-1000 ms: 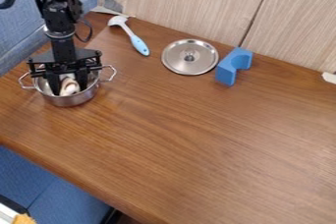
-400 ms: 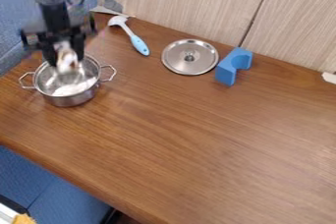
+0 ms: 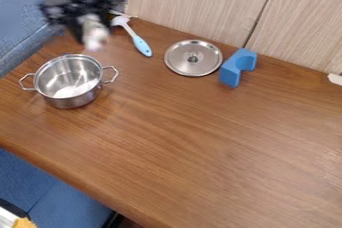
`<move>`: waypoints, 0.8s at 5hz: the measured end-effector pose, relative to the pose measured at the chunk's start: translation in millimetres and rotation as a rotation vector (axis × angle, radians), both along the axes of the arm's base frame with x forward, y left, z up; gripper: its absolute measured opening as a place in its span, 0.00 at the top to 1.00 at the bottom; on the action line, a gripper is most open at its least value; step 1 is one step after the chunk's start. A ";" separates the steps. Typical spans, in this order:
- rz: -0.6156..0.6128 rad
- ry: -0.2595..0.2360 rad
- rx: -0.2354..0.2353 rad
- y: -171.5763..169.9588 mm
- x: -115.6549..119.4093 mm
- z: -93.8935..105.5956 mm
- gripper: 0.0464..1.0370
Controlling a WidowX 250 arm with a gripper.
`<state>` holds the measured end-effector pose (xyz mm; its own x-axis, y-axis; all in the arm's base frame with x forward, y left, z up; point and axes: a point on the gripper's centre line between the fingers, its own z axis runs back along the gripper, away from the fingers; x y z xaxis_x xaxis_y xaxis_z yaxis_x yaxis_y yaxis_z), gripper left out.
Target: Take out the object in the silver pot and put it in the middle of the table
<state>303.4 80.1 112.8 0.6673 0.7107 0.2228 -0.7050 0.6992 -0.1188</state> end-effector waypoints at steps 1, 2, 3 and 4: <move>-0.065 -0.008 -0.007 -45.7 5.4 -8.5 0.53; -0.149 -0.053 -0.006 -98.6 13.1 -14.4 0.53; -0.183 -0.011 0.002 -122.5 17.9 -46.9 0.53; -0.228 -0.004 0.010 -142.6 25.1 -72.5 0.53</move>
<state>328.4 -62.5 40.3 0.8094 0.5394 0.2320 -0.5284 0.8415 -0.1131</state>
